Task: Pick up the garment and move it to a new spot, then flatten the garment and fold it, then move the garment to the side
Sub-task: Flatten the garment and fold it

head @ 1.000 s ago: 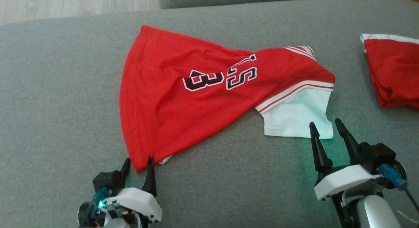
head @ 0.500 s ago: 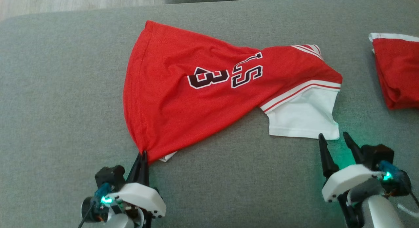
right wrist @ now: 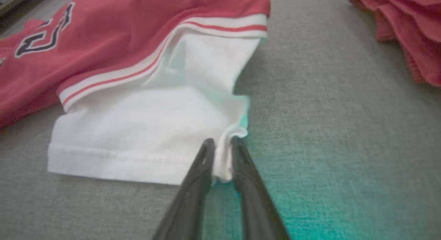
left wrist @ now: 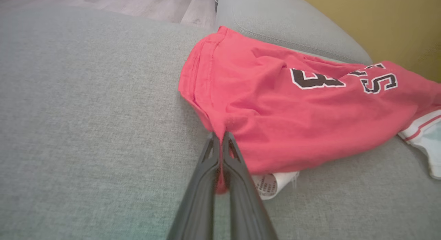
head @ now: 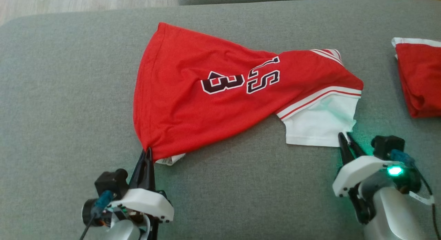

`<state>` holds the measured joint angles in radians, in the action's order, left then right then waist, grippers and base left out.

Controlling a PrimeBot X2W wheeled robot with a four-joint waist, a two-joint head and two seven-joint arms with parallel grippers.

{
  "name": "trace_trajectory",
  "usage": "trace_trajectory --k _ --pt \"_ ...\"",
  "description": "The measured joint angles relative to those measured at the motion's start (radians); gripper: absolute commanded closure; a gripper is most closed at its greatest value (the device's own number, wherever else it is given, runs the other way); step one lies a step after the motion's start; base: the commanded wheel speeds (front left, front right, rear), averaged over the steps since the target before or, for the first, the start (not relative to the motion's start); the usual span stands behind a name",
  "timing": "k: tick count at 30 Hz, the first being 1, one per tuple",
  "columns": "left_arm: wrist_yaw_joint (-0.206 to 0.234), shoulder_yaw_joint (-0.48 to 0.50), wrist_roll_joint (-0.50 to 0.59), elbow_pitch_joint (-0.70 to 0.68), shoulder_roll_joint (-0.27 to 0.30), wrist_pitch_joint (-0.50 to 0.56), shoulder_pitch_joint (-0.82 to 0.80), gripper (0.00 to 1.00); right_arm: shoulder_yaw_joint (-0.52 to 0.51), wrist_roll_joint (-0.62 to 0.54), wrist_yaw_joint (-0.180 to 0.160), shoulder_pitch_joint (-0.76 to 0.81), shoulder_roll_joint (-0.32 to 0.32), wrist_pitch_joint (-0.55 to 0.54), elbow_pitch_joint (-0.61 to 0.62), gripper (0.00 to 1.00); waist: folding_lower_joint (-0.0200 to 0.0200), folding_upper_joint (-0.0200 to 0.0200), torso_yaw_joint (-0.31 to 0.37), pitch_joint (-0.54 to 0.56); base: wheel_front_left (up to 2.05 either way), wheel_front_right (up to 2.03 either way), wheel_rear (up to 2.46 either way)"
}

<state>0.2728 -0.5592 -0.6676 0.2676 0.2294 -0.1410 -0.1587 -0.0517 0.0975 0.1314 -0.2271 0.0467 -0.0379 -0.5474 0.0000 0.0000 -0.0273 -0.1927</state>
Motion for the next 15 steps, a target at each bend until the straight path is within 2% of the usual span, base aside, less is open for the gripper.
trace_trajectory --k 1,7,15 --pt "0.0 0.0 0.0 -0.006 0.003 -0.001 0.0 1.0 0.007 0.013 0.0 -0.008 0.0 0.006 -0.01 1.0 0.0 0.0 0.002 0.003 0.0 0.0 0.0" --pt "-0.006 0.01 0.0 -0.06 0.033 0.005 -0.001 1.0 0.019 0.054 0.0 -0.031 -0.001 0.066 0.007 1.0 0.0 0.0 0.015 0.031 0.0 0.0 0.0" --pt "-0.011 0.061 -0.025 -0.256 0.112 0.064 -0.035 1.0 -0.002 0.033 0.0 -0.072 0.006 0.109 0.252 1.0 -0.0001 0.0 0.03 0.112 0.0 0.0 0.0"
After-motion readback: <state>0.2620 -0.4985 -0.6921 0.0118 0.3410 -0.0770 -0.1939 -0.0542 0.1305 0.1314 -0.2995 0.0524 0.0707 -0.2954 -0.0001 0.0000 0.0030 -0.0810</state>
